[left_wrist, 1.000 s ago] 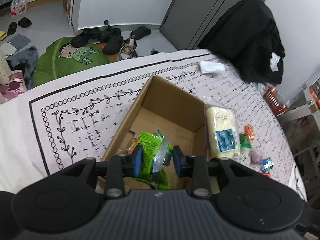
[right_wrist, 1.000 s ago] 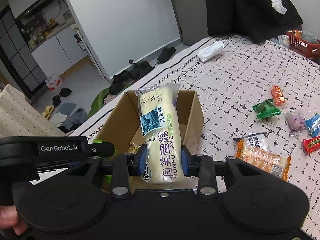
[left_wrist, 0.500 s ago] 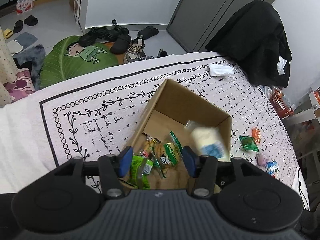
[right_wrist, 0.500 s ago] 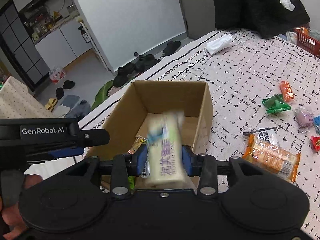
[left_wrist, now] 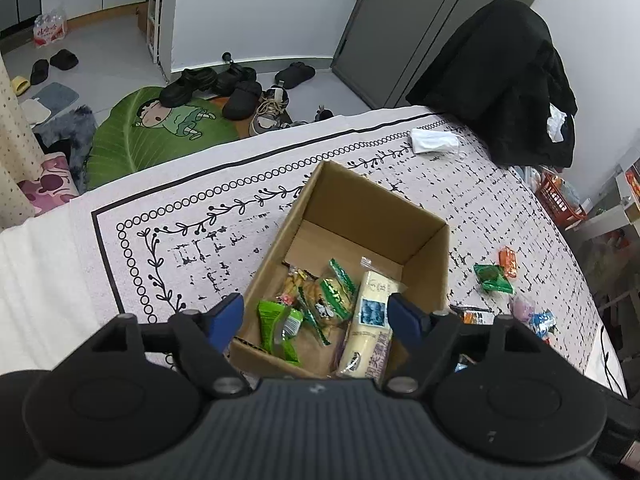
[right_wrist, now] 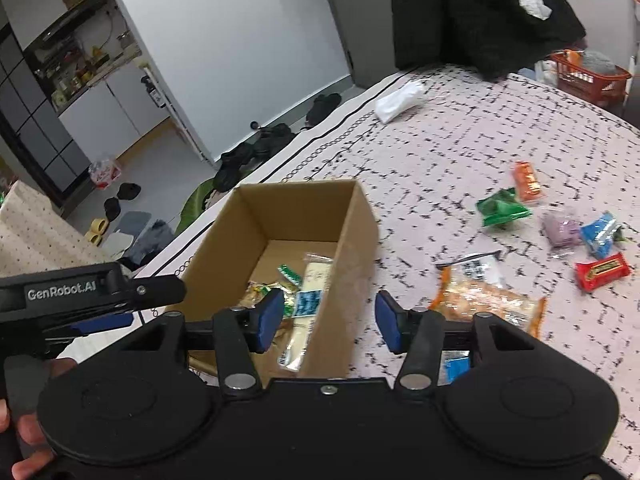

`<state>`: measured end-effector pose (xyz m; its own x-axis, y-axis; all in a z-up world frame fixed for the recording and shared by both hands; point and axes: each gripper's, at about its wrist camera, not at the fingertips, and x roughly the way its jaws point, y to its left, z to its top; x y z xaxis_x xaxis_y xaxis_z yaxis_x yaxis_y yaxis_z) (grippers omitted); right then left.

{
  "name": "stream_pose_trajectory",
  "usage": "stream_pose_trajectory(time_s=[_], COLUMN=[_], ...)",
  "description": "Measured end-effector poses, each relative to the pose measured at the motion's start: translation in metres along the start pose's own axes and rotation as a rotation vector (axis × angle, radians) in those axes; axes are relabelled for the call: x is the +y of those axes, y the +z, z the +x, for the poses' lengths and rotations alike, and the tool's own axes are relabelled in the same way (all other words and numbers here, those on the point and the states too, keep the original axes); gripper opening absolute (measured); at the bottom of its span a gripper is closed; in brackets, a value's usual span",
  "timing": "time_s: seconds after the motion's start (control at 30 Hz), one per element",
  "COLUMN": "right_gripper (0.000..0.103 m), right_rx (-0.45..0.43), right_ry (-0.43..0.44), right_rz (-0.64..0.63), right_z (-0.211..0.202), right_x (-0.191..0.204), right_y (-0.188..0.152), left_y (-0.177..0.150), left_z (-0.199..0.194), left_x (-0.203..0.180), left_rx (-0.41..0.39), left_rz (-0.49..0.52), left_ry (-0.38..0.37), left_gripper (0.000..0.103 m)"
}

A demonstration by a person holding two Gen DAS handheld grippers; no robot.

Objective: Organize snacks
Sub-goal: 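Open both tools to drop the green pack and cream cake into the box, then move both tools away from the box toward the remaining snacks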

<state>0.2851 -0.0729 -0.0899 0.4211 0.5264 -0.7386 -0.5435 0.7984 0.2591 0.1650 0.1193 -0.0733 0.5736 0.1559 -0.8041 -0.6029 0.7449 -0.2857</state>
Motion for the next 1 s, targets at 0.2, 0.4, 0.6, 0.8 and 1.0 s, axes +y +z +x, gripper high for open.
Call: stream_pose_trajectory(time_s=[0.2,0.4,0.6,0.8,1.0], right_gripper=[0.075,0.090,0.096,0.101,0.103], right_rx=[-0.028,-0.062,-0.071,-0.091,-0.105], right_ry=[-0.017,-0.029,-0.049,-0.075,-0.109], right_rz=[0.009,0.035,0.087,0.105,0.117], right_z=[-0.017,-0.033,-0.047,-0.062,-0.071], right_x=[-0.018,-0.039,-0.067,-0.086,-0.104], right_y=[0.003,0.007,0.007,0.005,0.004], left_y=[-0.006,-0.009,-0.014,-0.021,-0.027], left_z=[-0.007,-0.018,-0.029,-0.036,-0.041], left_x=[-0.014,-0.031,-0.051,-0.070,-0.085], left_rx=[-0.010,-0.027,-0.043,-0.050,-0.062], left_rz=[0.025,0.038,0.069,0.103,0.118], left_ry=[0.006,0.015,-0.010,-0.036,-0.061], left_gripper=[0.087,0.098,0.103,0.103,0.103])
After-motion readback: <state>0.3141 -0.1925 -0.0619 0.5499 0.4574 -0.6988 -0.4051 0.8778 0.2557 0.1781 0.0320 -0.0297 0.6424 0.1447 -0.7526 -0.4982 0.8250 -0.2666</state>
